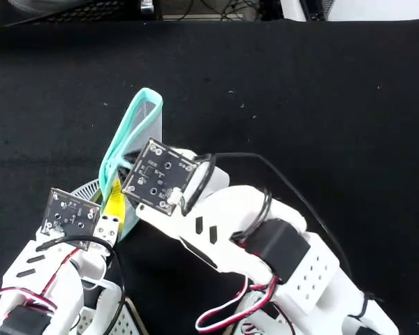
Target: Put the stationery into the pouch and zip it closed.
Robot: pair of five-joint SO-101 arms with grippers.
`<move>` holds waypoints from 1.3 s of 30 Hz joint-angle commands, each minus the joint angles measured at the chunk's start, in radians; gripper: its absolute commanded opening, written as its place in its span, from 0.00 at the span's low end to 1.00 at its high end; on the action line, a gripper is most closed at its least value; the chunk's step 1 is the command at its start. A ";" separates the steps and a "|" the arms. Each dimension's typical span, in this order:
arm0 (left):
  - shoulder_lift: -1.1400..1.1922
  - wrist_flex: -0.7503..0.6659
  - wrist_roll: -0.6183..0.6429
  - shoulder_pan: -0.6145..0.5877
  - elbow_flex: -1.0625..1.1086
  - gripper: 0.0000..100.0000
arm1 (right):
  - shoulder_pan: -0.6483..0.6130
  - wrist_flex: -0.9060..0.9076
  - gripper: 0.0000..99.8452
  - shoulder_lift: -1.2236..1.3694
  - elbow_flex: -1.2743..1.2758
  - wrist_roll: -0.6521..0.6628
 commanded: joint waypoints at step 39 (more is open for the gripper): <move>0.009 0.011 -0.003 0.010 0.008 0.03 | 0.365 -0.186 0.01 -0.019 0.062 0.069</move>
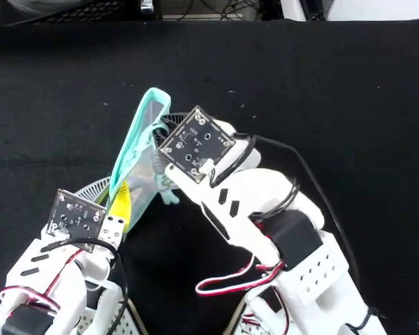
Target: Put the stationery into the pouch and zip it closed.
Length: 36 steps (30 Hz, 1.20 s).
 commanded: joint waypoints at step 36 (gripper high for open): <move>0.000 0.012 -0.002 -0.001 0.053 0.03 | 0.480 -0.110 0.01 0.536 -0.392 0.002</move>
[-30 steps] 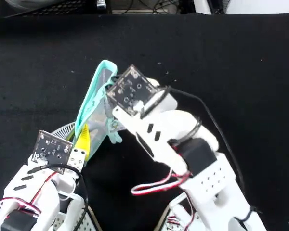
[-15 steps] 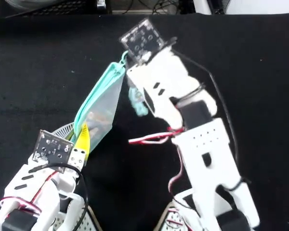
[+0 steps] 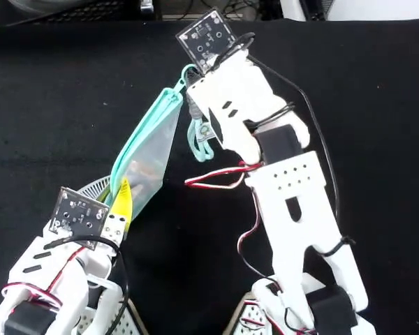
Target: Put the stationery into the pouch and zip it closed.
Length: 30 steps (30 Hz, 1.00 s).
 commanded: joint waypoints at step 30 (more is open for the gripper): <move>0.011 -0.075 -0.064 -0.211 -0.070 0.03 | -0.011 0.629 0.02 -0.694 0.232 -0.003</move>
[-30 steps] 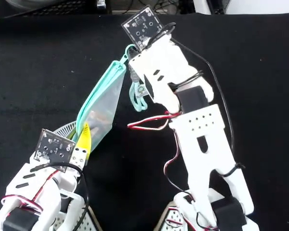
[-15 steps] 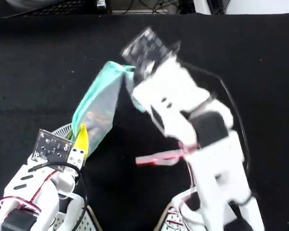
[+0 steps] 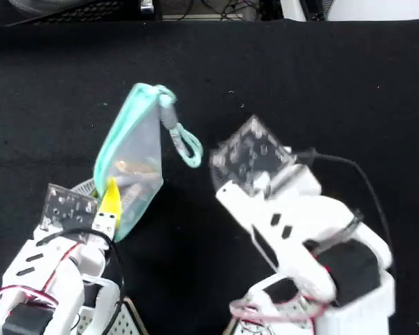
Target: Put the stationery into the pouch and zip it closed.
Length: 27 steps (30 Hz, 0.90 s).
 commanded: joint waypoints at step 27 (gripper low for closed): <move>1.010 -0.462 -0.117 0.064 -0.311 0.04 | 0.443 -0.233 0.01 -0.872 1.262 -0.101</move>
